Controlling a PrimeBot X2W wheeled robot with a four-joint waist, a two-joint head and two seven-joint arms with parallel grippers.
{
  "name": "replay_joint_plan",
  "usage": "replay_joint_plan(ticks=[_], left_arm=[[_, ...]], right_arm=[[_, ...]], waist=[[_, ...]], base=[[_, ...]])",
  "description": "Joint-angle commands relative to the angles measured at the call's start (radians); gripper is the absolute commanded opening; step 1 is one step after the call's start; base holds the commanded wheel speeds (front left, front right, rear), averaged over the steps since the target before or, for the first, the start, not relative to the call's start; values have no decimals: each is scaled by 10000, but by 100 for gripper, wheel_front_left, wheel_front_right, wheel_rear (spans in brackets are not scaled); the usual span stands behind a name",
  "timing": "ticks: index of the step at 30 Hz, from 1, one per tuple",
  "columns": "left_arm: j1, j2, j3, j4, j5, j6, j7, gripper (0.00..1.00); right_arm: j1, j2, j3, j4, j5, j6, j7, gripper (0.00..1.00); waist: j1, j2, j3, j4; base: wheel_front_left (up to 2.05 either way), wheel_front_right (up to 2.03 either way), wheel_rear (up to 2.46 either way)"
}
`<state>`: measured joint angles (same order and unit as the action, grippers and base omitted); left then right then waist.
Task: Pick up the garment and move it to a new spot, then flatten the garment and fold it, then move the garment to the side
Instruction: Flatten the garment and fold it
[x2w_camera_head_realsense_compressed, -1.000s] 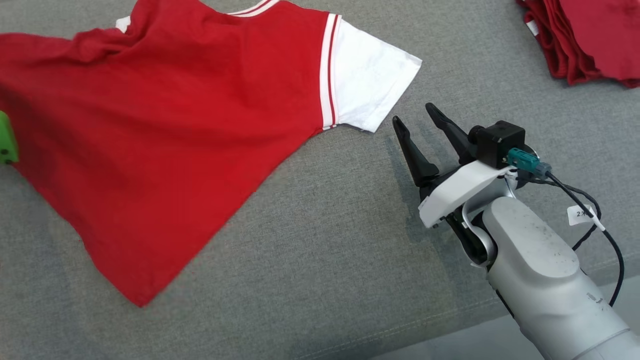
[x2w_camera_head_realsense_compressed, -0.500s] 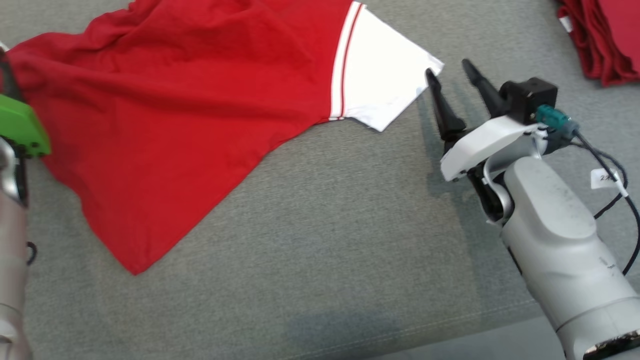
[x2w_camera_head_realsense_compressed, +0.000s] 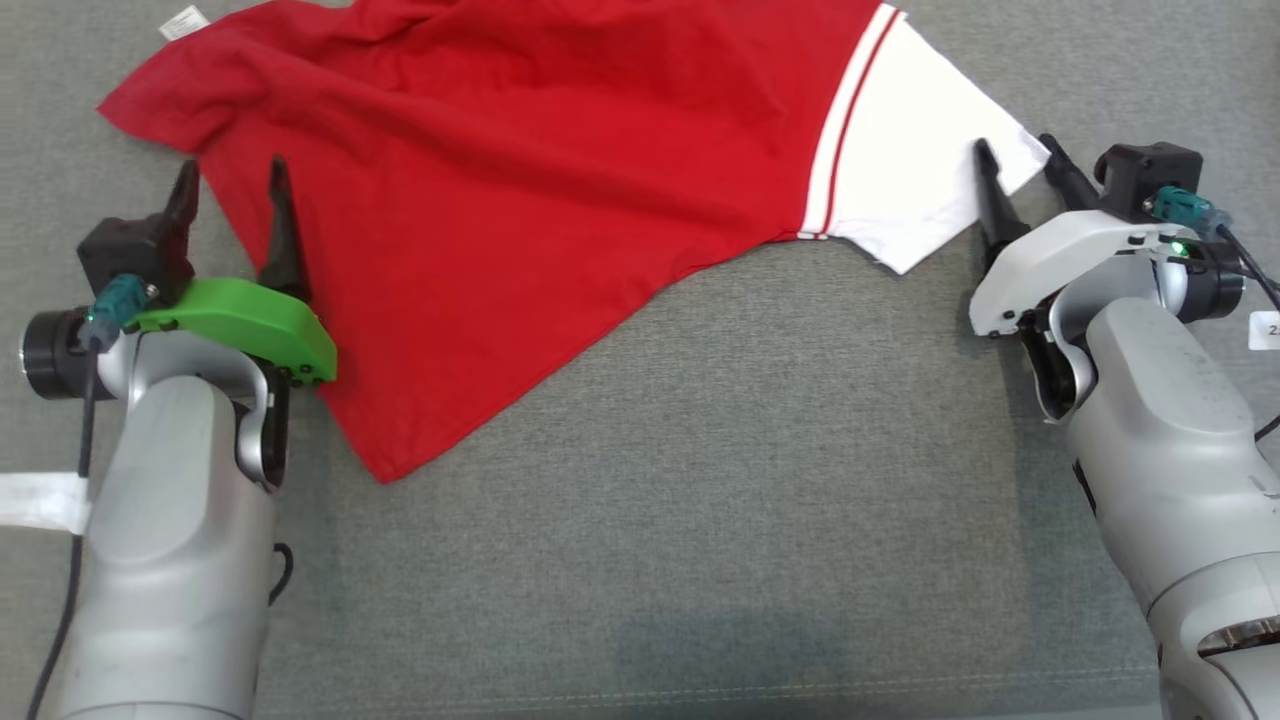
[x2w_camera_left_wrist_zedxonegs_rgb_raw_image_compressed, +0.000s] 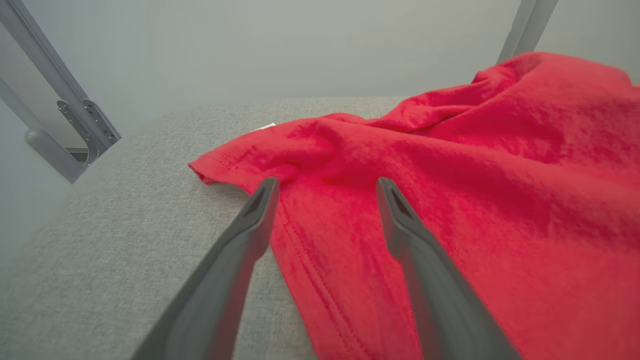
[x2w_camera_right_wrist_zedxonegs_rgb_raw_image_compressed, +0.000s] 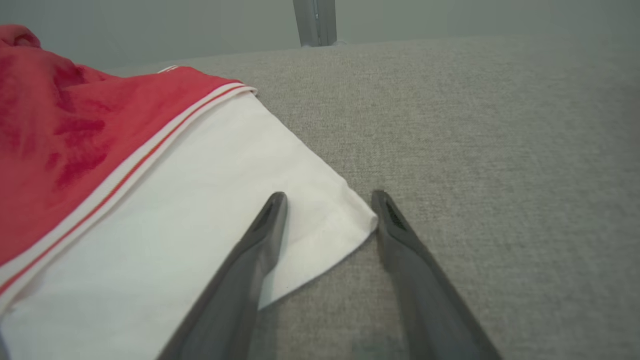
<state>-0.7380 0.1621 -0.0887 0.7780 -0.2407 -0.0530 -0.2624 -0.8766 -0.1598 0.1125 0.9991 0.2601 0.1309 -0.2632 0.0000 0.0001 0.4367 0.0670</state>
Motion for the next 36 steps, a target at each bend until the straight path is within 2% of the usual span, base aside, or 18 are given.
replay_joint_plan(ticks=[1,5,11,17,21,22,23,29,36], left_arm=[[186,-77,53,-132,88,-61,-29,100],[871,-404,-66,-608,357,-247,-29,100],[1859,-823,-287,-745,479,-407,-29,100],[2822,-1027,-444,-526,455,-347,-29,100],[3226,-1059,-462,-443,438,-318,-29,100],[3368,-1068,-468,-426,428,-311,-29,100],[3511,-1076,-469,-405,405,-294,-29,100],[4455,-1091,-245,-627,274,-28,-28,100],[5647,-1093,242,-1631,370,224,-28,100]], right_arm=[[47,-53,-108,103,-96,-5,-15,0],[605,-150,-784,-67,-275,-8,-17,0],[2090,156,-1922,-849,-486,-13,-5,0],[4032,687,-3110,-2093,-713,-13,-10,0],[4793,862,-3419,-2447,-793,-13,-10,0],[4998,901,-3569,-2535,-760,-13,-10,36],[5192,941,-3702,-2621,-739,-11,-10,100],[6178,1072,-4343,-3313,-958,-8,-10,100],[6651,1085,-3953,-4507,-1365,-6,-10,100]], waist=[[0,-1,-69,205],[0,-1,-364,115],[0,-1,-1196,-319],[0,-1,-2337,-837],[0,-1,-2780,-955],[0,-1,-2916,-970],[0,-1,-3038,-975],[0,-1,-3787,-883],[0,-1,-4334,-873]], base=[[0,0,0],[0,0,0],[0,0,0],[0,0,0],[0,0,0],[0,0,0],[0,0,0],[0,0,0],[0,0,0]])
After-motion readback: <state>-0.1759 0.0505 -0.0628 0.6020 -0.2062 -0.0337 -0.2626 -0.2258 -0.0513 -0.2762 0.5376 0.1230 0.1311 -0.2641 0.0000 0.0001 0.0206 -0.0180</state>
